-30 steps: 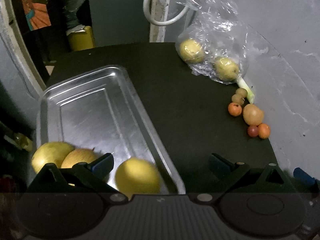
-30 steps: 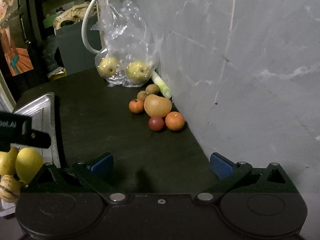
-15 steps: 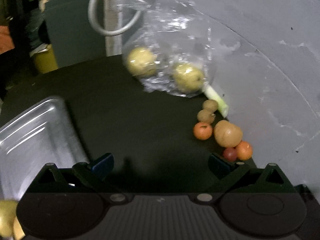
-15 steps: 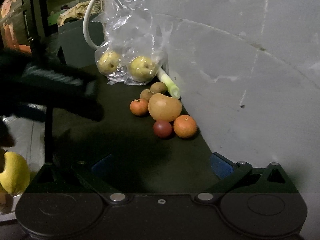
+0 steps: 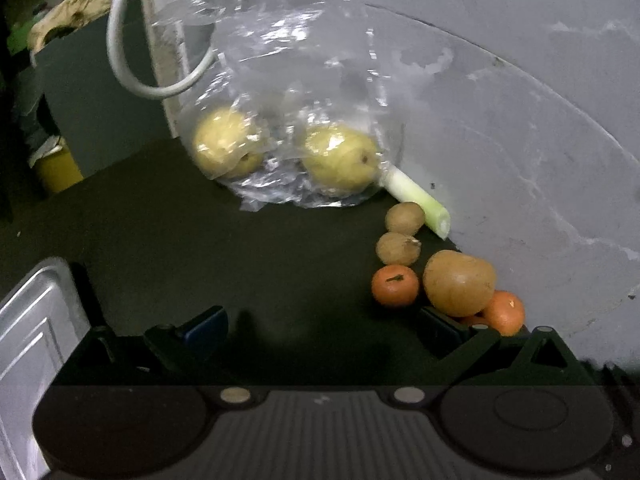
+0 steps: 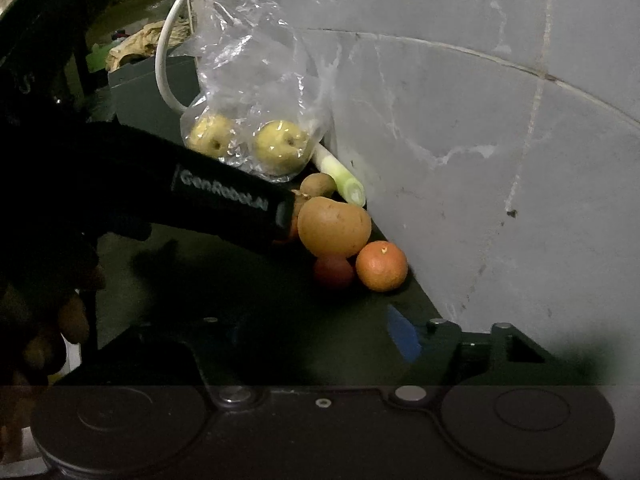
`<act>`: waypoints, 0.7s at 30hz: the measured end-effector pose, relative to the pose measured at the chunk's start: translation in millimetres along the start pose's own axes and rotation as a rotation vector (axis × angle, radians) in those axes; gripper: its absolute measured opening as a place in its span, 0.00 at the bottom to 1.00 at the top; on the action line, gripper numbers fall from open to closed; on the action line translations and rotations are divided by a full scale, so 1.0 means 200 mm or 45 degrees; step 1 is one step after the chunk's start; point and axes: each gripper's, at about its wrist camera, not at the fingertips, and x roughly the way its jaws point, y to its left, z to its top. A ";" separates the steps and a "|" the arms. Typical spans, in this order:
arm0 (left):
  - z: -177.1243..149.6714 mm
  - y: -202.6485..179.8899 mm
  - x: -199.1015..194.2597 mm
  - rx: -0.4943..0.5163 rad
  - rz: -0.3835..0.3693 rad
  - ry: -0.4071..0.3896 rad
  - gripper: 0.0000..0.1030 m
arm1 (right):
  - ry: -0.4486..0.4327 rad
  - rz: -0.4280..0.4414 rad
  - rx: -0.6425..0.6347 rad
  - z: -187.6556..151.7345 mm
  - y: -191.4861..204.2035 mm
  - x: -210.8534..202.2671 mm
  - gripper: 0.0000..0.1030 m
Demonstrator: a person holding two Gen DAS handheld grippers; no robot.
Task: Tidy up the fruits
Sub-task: 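Grasp a tangerine with the left tool while the right tool grasps a red plum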
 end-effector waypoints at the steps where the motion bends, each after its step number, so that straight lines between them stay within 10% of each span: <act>1: 0.00 -0.01 0.01 0.017 -0.001 -0.005 0.99 | -0.005 0.001 0.003 0.00 0.00 0.01 0.62; 21: 0.04 -0.10 0.13 0.149 -0.044 -0.028 0.68 | -0.051 0.003 0.070 0.05 -0.04 0.09 0.39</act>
